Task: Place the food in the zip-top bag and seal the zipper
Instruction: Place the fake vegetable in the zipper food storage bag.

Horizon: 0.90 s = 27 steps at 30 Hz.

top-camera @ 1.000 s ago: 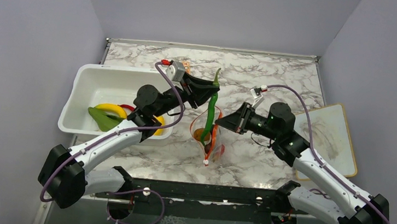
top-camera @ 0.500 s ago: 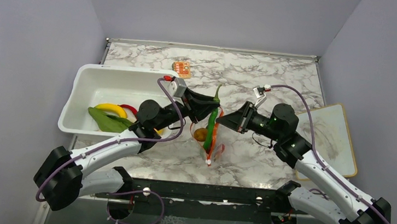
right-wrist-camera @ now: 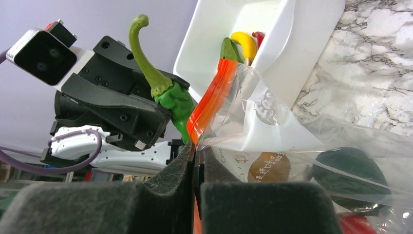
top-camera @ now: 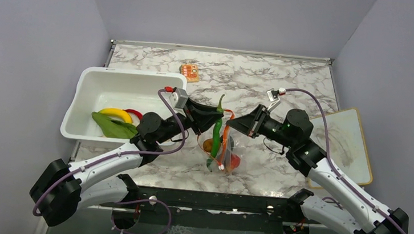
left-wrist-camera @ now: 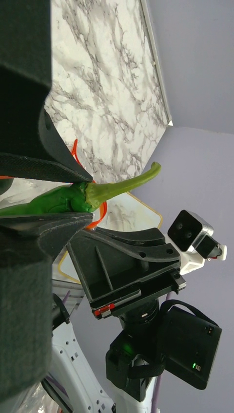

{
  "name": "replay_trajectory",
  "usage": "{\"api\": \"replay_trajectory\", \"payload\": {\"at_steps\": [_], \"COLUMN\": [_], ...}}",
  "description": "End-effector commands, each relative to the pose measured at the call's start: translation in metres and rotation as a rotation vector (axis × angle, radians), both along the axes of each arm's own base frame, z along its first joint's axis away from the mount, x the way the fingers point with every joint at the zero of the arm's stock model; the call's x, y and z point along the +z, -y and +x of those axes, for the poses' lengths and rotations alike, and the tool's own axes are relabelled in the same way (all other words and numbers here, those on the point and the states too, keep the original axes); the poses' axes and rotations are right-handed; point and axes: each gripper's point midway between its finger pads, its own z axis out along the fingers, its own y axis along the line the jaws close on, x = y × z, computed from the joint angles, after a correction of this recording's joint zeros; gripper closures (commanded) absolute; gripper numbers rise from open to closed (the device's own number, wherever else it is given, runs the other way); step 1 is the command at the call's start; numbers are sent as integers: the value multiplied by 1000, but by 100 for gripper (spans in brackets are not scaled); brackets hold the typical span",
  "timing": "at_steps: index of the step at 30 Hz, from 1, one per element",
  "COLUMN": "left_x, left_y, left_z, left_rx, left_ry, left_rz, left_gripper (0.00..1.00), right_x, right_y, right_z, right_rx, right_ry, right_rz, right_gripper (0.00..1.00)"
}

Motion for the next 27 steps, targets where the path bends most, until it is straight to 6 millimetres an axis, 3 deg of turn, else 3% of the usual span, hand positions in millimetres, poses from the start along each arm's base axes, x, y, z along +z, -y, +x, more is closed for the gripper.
{"api": "replay_trajectory", "payload": {"at_steps": [1,13,18,27], "left_x": [8,72,90,50], "left_y": [-3,-18,-12,-14], "left_z": [-11,-3,-4,-8], "left_rx": [-19,66,45,58], "left_ry": [34,181,223,208], "left_rz": [-31,-213,-229,-251], "left_gripper": [86,87,88,90], "right_x": [17,16,13,22], "right_y": [-2,-6,-4,-3], "right_z": [10,5,2,9], "right_rx": [-37,3,-3,-40], "right_ry": [52,32,20,-5], "right_rz": [45,74,78,123], "right_gripper": [99,99,99,99]}}
